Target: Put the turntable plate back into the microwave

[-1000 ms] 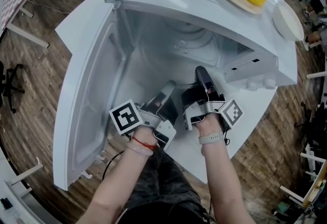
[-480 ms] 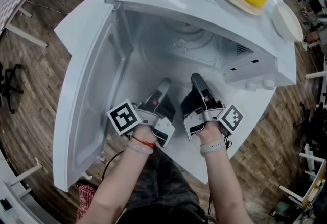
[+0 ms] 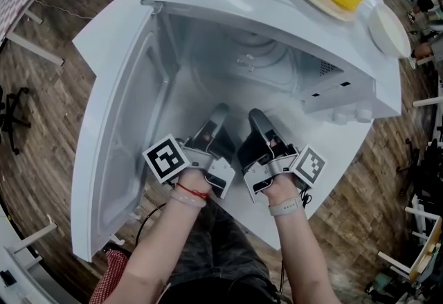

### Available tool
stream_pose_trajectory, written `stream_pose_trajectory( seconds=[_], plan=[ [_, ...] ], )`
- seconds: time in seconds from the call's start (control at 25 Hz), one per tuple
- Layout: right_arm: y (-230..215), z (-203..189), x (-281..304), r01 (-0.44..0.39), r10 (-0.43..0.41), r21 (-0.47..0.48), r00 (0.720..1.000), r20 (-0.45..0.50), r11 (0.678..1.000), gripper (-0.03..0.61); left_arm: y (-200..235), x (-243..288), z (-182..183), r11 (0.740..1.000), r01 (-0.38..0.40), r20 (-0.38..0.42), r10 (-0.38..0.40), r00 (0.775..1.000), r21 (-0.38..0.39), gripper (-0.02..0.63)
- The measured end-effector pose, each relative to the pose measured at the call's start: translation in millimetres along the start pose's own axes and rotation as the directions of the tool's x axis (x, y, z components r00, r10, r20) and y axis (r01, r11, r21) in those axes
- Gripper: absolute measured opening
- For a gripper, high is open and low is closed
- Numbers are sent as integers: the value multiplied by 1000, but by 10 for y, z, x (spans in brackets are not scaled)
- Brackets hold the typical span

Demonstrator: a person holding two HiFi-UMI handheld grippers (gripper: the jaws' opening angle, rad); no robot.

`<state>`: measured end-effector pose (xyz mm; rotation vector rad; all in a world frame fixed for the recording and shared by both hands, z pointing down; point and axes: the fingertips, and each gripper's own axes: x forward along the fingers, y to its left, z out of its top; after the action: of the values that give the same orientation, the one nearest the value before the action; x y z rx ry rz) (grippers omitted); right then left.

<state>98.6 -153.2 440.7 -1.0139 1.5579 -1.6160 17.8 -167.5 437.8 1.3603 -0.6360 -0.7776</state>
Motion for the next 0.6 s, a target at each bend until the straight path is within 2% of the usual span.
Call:
stream_pose_trajectory(
  seconds=[0.6],
  plan=[
    [-42,90,95,-26,27,-35,999,27,999,46,41,97,26,1000,10,2,-10,1000,-4,35]
  ],
)
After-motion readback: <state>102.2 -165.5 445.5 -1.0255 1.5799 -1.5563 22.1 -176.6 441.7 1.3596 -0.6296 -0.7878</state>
